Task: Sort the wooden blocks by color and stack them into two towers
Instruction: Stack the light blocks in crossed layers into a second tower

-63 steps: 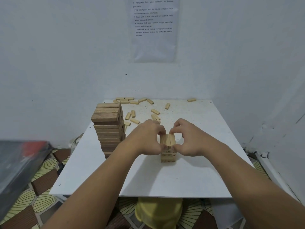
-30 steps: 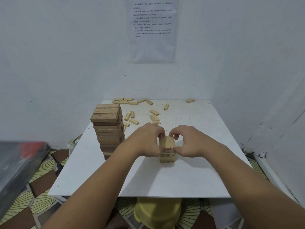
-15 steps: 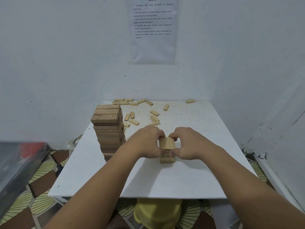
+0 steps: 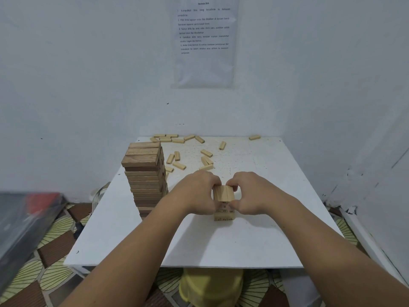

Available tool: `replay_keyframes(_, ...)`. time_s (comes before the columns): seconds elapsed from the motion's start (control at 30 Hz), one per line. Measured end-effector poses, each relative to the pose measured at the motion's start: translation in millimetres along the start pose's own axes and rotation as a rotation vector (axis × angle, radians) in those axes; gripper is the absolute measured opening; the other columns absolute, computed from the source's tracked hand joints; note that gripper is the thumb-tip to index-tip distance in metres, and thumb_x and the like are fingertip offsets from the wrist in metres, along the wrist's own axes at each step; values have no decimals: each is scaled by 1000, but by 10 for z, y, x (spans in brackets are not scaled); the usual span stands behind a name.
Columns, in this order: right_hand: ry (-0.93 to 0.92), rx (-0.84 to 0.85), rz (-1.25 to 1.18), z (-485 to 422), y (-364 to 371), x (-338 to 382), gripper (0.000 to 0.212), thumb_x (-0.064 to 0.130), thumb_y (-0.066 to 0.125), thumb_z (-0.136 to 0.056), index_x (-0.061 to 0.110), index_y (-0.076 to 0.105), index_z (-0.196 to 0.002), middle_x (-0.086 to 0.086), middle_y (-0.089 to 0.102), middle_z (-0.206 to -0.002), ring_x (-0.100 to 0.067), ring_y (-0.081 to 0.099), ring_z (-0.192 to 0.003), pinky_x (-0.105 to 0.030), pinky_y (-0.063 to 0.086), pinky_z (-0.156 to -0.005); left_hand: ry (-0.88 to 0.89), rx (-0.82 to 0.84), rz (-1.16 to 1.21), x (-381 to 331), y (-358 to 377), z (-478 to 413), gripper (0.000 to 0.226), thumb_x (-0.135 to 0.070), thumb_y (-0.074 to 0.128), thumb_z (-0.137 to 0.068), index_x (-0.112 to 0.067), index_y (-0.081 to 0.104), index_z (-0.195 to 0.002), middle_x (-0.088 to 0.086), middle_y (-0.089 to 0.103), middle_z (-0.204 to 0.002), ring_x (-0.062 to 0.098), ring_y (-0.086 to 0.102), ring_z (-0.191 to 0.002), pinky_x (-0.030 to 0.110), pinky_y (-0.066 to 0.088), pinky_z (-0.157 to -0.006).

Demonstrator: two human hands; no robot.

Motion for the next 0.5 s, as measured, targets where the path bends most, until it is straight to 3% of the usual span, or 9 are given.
replay_keyframes(0.1,19,20,26,28,8,-22,48,51,76,-77,24,64,-115,8,56,-105,-18,57,-98,-42,54,-85,-34,27,-3,39,-2,31,63,-53,78,-80,-25,61,-133,-8,60,-122,14,52,-117,39,51,-98)
replay_keyframes(0.2,61,59,7,115,1,-161,83,46,78,-80,30,38,-151,11,51,-120,-13,53,-110,-36,51,-95,-90,-3,89,94,-64,129,86,-64,73,-83,-27,43,-154,-10,49,-148,13,37,-141,41,42,-112)
replay_keyframes(0.3,127,124,-53,222,8,-429,89,26,68,-85,31,20,-161,14,47,-126,-6,53,-105,-29,50,-94,-123,-155,245,91,-221,201,65,-63,56,-96,-26,51,-149,-12,52,-144,10,42,-138,38,40,-111)
replay_keyframes(0.43,237,-12,-241,178,-124,-852,78,16,56,-86,31,32,-158,18,50,-121,-3,58,-85,-23,48,-82,-194,-285,422,52,-398,-51,34,-36,45,-108,-21,66,-131,-10,63,-125,12,57,-118,28,40,-91)
replay_keyframes(0.5,248,-81,-299,81,-167,-991,71,10,51,-87,30,40,-155,17,52,-119,-6,59,-84,-24,49,-82,-280,-276,425,128,-424,-294,35,-23,45,-106,-17,63,-136,-3,63,-134,15,57,-120,27,39,-91)
Point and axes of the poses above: each hand's wrist, its own z-axis away from the middle knuckle, its own y-axis out of the palm, x = y × z, the point moved 9 cm from there along -z, towards the middle knuckle
